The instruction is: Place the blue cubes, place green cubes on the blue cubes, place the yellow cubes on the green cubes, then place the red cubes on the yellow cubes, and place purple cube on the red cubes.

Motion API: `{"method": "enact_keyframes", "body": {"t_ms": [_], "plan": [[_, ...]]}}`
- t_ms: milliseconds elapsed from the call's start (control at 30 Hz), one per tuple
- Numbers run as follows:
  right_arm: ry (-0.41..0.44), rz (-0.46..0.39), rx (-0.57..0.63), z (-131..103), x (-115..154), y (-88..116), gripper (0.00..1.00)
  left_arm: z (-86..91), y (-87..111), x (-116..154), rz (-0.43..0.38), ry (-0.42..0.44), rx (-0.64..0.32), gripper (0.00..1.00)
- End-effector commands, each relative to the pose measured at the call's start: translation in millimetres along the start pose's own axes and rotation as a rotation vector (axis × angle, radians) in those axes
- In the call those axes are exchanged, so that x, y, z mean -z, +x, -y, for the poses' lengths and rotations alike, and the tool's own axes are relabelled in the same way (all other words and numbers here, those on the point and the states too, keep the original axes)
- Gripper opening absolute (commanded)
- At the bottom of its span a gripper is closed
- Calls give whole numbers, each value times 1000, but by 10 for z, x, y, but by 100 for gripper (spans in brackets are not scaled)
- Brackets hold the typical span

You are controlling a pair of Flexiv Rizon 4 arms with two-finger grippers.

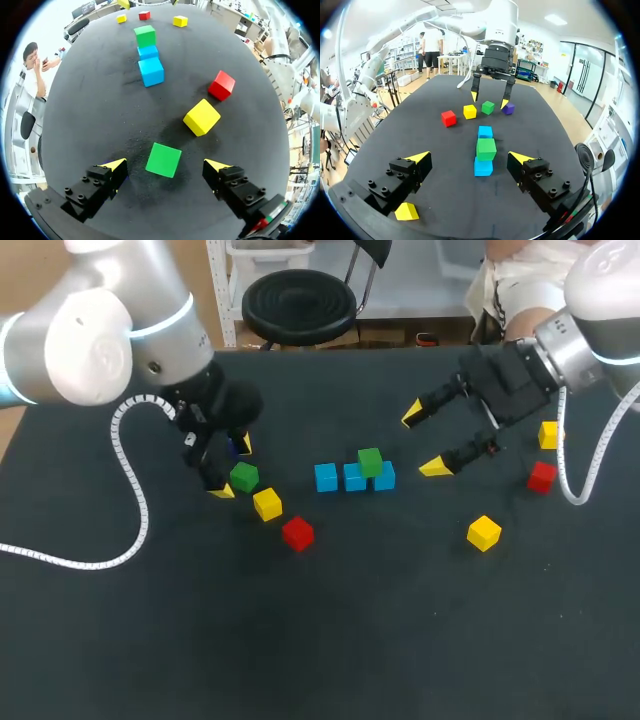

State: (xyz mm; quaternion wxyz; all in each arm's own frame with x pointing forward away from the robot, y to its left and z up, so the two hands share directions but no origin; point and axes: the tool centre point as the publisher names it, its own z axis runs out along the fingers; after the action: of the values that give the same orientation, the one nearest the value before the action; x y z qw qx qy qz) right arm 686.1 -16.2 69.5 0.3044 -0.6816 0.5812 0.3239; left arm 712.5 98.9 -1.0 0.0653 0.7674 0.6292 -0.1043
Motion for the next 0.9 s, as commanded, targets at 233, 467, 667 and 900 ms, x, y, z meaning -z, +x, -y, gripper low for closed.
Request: {"method": "enact_keyframes", "body": {"t_ms": [233,467,667,900], "plan": [[1,1,1,-1,-1,2,100,-93,-16,-12,-14,17,3,100],[1,1,1,-1,-1,2,100,-115,-3,-15,-20,24,10,100],[1,1,1,-1,-1,2,100,-115,9,-47,-19,31,17,96],[1,1,1,-1,-1,2,100,-107,38,-57,-19,29,31,41]]}}
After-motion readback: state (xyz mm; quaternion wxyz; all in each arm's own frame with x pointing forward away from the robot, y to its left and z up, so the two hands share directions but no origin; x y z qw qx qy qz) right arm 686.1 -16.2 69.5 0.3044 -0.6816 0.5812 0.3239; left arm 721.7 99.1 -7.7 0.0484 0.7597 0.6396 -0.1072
